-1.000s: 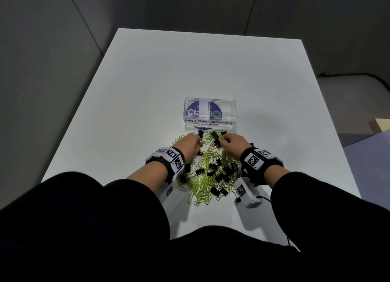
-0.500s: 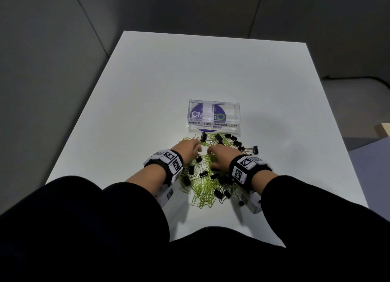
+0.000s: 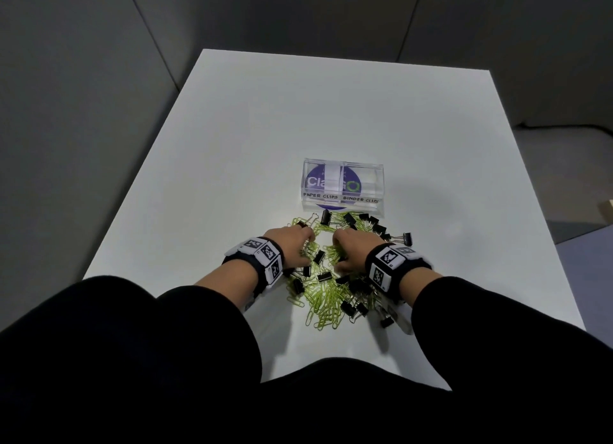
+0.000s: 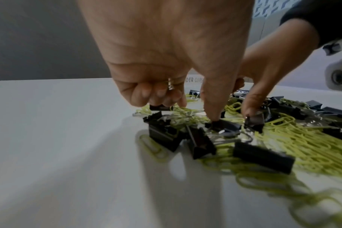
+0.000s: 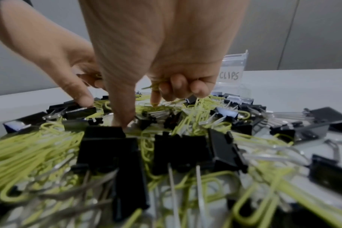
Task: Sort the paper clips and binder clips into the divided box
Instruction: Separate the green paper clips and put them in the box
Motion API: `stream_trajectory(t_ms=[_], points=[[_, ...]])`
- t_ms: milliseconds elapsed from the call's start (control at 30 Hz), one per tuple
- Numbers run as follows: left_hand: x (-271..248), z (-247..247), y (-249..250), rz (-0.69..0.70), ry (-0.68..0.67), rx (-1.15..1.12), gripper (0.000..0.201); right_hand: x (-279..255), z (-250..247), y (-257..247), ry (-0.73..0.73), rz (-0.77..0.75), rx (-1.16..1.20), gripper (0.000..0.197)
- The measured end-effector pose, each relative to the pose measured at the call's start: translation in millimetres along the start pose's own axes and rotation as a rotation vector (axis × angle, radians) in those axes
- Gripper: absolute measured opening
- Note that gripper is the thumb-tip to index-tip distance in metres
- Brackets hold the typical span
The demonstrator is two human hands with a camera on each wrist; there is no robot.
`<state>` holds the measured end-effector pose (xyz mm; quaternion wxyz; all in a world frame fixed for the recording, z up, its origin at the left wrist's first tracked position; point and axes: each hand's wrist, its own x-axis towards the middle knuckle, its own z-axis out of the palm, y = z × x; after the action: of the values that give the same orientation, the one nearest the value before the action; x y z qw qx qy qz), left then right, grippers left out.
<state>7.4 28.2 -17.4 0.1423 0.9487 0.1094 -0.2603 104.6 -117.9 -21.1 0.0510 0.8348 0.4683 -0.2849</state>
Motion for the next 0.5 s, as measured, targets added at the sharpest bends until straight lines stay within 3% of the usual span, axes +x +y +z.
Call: stream_trajectory(t_ms=[100, 233, 500], points=[[4, 2, 4, 0.008, 0.010, 0.023, 0.046, 0, 0, 2, -0.008, 0.020, -0.012, 0.044], [6, 3, 5, 0.033, 0.040, 0.022, 0.037, -1, -1, 1, -0.008, 0.005, -0.039, 0.049], [10, 6, 8, 0.015, 0.050, 0.028, 0.040, 4, 2, -6, -0.005, 0.037, -0.088, 0.039]])
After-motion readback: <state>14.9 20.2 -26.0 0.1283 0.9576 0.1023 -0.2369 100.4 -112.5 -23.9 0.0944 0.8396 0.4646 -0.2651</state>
